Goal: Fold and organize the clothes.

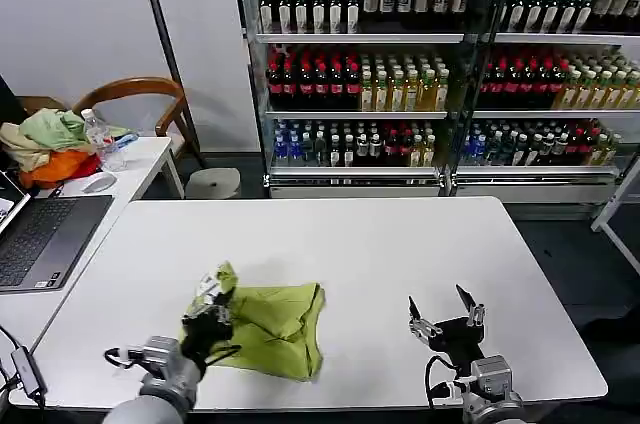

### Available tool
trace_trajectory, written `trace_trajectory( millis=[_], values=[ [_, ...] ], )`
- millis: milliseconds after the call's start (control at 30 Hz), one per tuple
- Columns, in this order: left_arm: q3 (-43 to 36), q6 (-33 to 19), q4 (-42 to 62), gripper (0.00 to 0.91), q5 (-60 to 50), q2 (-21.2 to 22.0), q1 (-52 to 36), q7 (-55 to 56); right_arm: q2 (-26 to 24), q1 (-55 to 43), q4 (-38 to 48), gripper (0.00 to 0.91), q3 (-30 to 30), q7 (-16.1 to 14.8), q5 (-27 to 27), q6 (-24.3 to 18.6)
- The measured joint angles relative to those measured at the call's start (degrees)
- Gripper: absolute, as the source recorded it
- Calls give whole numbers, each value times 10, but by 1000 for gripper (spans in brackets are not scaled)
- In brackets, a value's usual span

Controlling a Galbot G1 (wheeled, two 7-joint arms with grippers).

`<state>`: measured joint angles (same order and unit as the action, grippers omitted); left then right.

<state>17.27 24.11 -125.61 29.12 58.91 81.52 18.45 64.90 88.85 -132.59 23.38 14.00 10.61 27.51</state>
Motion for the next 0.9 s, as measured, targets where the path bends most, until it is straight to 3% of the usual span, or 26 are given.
trace_trajectory(
  millis=[333,367,400,900],
  values=[
    [-77,-8,13,50,-28,24,-29,-14,3,2,-4,907,8,0,-1,1],
    [-81,-8,16,373,-32,25,-32,-14,3,2,-4,907,9,0,-1,1],
    [-86,-7,19,907,-35,26,-35,-15,4,2,-4,907,9,0,-1,1],
    [-141,-60,69,907,-53,57,-61,-33,6,1,-9,907,7,-1,-3,1]
  ],
)
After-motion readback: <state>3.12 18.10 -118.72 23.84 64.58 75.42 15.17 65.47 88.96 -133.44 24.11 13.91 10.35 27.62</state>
